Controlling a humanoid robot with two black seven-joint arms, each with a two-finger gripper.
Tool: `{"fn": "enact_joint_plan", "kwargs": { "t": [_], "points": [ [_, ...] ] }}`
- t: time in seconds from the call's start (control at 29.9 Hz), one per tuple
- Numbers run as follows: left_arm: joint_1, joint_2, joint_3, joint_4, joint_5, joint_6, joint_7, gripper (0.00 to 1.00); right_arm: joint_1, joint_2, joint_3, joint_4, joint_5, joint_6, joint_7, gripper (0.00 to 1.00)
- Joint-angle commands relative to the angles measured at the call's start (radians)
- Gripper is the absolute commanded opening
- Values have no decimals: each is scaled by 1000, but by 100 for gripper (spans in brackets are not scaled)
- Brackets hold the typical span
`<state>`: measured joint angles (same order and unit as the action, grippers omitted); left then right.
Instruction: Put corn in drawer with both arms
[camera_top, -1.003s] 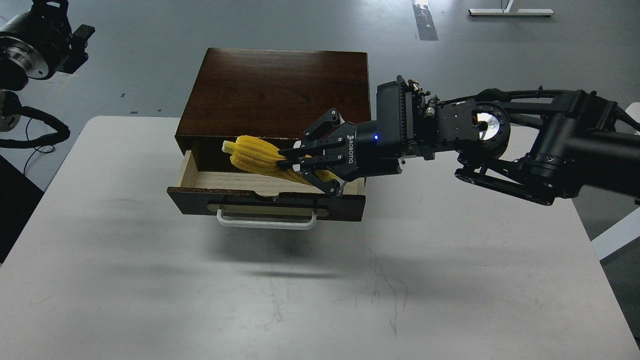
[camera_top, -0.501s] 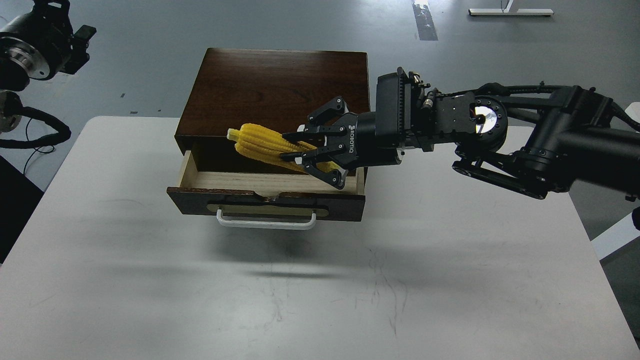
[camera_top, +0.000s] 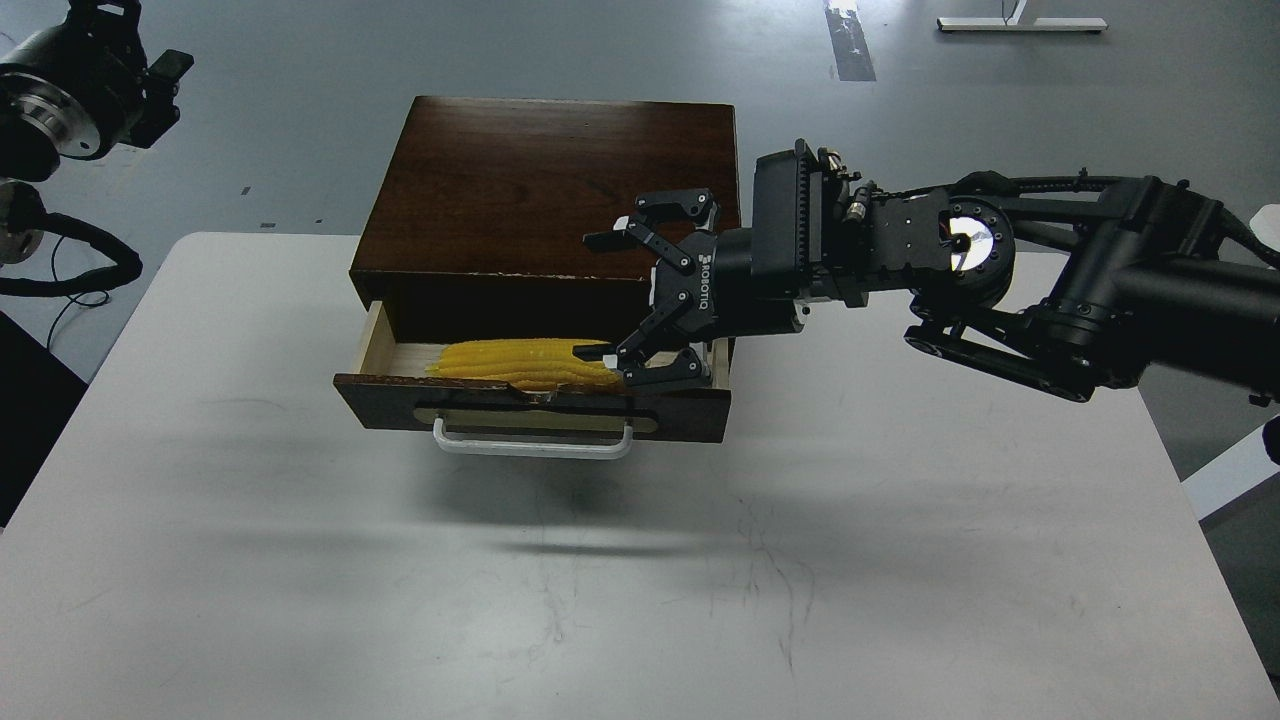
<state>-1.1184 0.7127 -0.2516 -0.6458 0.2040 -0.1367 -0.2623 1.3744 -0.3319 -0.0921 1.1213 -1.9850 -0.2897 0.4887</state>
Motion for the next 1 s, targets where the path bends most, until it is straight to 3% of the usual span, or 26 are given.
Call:
{"fn": "enact_joint_plan", "kwargs": {
  "t": [0.0,0.23,0.37,0.43,0.57,0.77,0.97],
  "points": [
    [-1,2,-3,0,-1,-3,2,98,0,1,69,-17,85,14,0,98],
    [0,13,-12,0,-17,-35,3,98,29,-30,175,-64,811,197,0,97],
    [2,18,-41,0,-23,-63,8,98,25,-148,201,-130,1356,369,0,97],
    [3,18,-57,0,-29,-66,12,98,14,-182,201,-141,1484,414,-25,97],
    [8,18,-72,0,-69,-98,14,98,-75,-280,228,-158,1802,524,-123,96],
    [40,18,-72,-8,-144,-170,14,98,-199,-354,307,-156,2090,549,-242,96],
    [86,7,-90,-9,-167,-208,14,98,-296,-371,365,-144,2122,518,-266,97]
  ]
}}
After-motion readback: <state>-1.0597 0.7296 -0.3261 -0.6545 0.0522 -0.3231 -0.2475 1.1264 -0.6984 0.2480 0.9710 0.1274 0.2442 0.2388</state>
